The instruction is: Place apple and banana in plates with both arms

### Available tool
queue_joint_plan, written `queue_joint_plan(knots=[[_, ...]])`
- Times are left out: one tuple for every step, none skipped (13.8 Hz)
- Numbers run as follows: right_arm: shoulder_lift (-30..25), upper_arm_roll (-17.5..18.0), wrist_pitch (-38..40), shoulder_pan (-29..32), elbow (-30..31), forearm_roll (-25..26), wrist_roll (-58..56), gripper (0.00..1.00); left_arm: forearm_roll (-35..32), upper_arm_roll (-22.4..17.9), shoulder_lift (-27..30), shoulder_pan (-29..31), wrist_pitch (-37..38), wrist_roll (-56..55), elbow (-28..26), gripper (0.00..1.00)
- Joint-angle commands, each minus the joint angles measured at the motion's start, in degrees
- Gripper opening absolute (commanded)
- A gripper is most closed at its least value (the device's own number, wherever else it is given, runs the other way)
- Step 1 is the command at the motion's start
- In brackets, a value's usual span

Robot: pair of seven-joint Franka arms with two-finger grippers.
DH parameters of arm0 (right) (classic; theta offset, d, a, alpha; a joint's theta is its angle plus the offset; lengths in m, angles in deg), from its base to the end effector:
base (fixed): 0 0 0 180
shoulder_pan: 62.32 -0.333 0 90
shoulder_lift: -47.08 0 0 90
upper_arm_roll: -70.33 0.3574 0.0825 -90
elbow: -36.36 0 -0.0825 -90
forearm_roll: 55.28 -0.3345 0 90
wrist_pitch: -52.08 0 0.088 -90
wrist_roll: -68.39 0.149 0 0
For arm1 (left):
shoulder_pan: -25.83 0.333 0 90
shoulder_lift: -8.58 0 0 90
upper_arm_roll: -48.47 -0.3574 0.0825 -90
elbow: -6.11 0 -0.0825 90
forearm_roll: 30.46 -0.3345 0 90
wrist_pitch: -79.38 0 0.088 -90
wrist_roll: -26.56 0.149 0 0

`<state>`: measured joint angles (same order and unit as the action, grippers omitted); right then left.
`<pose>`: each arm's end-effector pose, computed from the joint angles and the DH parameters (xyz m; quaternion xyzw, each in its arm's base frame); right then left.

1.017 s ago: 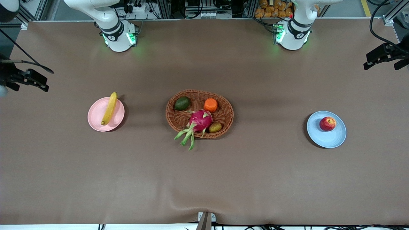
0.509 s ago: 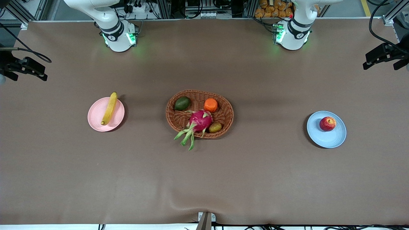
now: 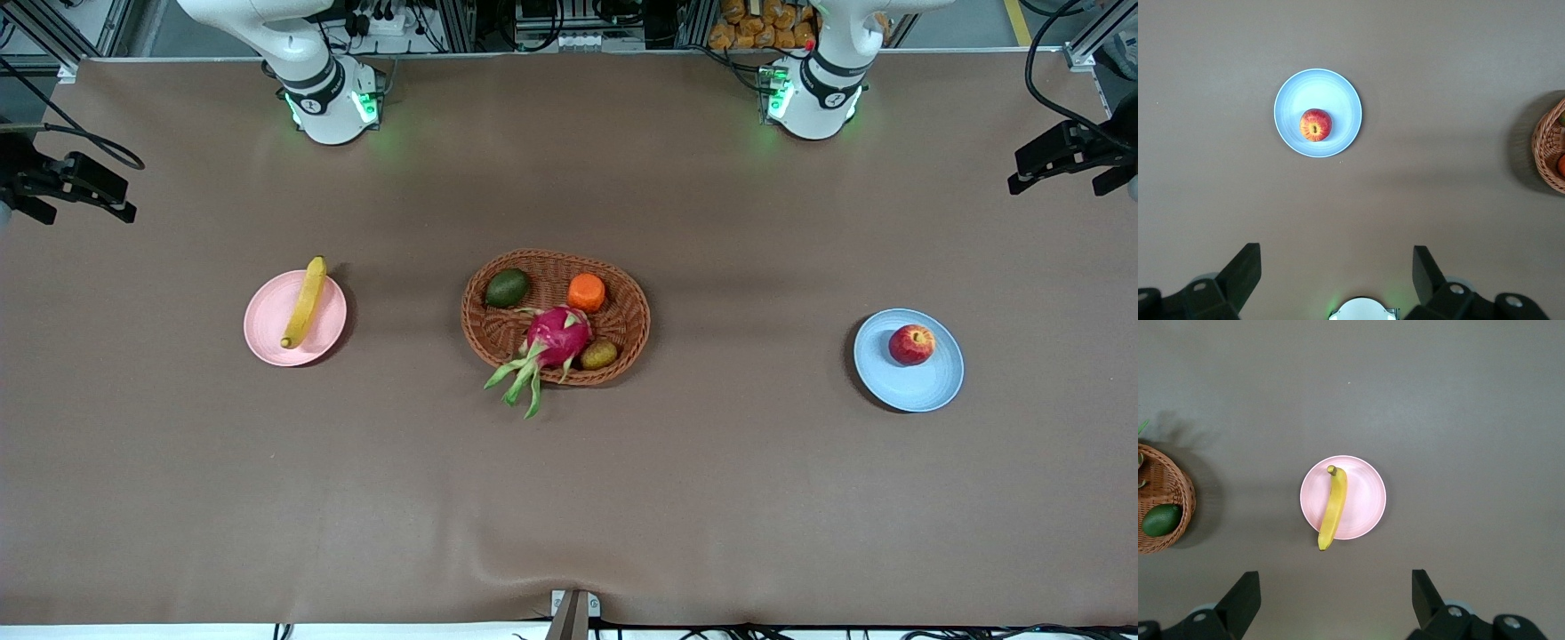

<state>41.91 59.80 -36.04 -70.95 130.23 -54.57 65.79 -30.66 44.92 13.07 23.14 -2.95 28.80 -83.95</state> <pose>0.4690 -0.0221 0.6358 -1.0000 -0.0064 0.0057 0.0023 0.4608 0.0089 0.6500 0.9995 -0.0120 -0.0283 0.0015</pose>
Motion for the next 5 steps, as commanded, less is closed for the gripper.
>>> queue_joint_plan(knots=[[-0.4,0.2,0.0,0.4,-0.4,-0.9,-0.9,1.0,0.2,-0.1,-0.4,-0.1,0.9,-0.1,1.0,1.0],[-0.4,0.2,0.1,0.5,-0.4,-0.9,-1.0,1.0,0.2,0.0,-0.4,-0.1,0.9,0.0,1.0,1.0],[-0.4,0.2,0.1,0.6,-0.4,-0.9,-1.0,1.0,0.2,0.0,-0.4,-0.3,0.9,-0.1,1.0,1.0],[-0.4,0.2,0.1,0.7,-0.4,-0.9,-1.0,1.0,0.2,0.0,-0.4,-0.2,0.9,0.0,1.0,1.0],[-0.4,0.1,0.1,0.8,-0.4,-0.9,-1.0,1.0,0.2,0.0,-0.4,-0.2,0.9,0.0,1.0,1.0]])
